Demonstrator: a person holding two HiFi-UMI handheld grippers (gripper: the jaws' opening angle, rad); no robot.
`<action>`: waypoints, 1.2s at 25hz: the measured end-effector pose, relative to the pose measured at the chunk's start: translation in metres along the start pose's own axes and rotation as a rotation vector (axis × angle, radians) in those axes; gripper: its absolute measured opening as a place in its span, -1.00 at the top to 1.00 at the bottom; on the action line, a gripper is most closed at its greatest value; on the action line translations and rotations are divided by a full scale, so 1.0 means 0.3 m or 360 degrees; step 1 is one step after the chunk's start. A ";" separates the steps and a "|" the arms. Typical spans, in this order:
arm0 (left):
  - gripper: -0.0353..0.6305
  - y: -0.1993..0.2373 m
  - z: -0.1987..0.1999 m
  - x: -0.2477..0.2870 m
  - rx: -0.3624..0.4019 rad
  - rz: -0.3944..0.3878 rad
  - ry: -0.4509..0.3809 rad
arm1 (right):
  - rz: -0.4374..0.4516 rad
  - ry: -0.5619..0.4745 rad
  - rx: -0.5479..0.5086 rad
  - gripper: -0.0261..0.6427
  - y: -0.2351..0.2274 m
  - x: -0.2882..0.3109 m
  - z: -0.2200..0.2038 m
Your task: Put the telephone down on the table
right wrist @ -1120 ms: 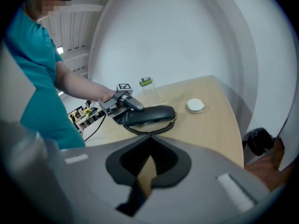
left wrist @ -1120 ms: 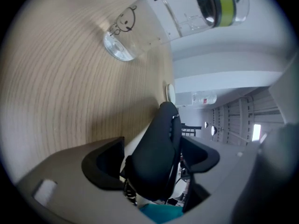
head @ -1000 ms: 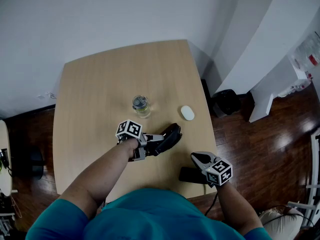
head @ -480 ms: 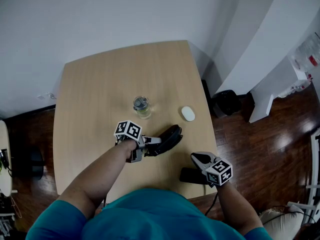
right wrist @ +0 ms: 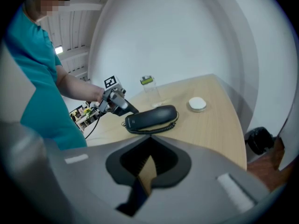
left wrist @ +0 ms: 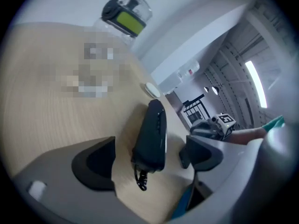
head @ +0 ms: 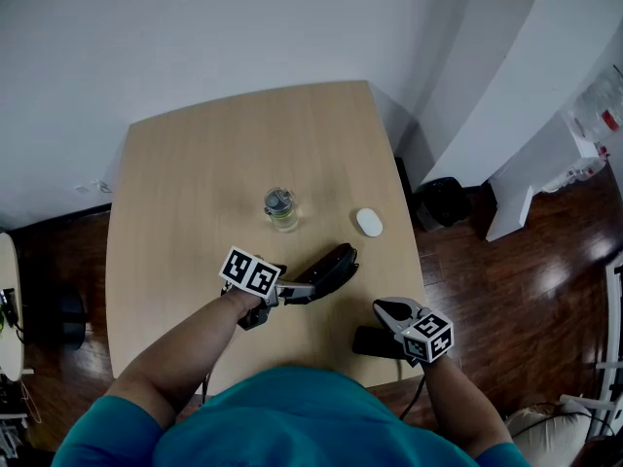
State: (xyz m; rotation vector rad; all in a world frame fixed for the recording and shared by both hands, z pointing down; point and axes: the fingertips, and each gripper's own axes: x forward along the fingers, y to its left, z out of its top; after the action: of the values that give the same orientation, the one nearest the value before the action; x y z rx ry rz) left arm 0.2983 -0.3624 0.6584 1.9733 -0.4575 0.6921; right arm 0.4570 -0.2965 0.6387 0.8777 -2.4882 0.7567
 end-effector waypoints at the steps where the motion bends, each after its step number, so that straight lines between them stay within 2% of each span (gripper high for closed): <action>1: -0.50 -0.011 -0.006 0.006 0.0033 0.0003 -0.0002 | 0.0001 0.0001 -0.0002 0.91 0.003 0.000 0.000; 6: -0.49 0.006 -0.032 0.028 0.0205 0.0164 0.0054 | -0.0002 0.0008 -0.0014 0.92 0.009 0.002 0.001; 8: -0.42 0.033 -0.035 0.023 0.0222 0.0235 0.0071 | -0.0003 0.0009 -0.0016 0.91 0.013 0.001 0.001; 13: -0.33 0.082 -0.020 0.000 0.0164 0.0311 0.0037 | -0.0003 0.0005 -0.0017 0.91 0.018 -0.009 -0.001; 17: -0.33 0.057 -0.029 0.014 0.0215 0.0265 0.0068 | -0.0006 0.0003 -0.0017 0.92 0.019 -0.010 -0.003; 21: -0.33 0.072 -0.037 0.030 0.0224 0.0313 0.0103 | -0.0005 0.0007 -0.0019 0.92 0.019 -0.009 -0.006; 27: -0.33 0.114 -0.019 0.022 0.0130 0.0368 0.0076 | -0.0010 0.0006 -0.0017 0.91 0.018 -0.014 -0.008; 30: -0.30 0.126 -0.005 0.017 0.0063 0.0356 0.0044 | -0.0007 0.0004 -0.0014 0.91 0.019 -0.014 -0.006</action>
State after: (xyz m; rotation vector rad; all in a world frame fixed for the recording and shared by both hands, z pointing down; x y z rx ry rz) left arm 0.2800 -0.3789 0.6877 1.9649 -0.6591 0.8728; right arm 0.4566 -0.2898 0.6361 0.8782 -2.4844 0.7448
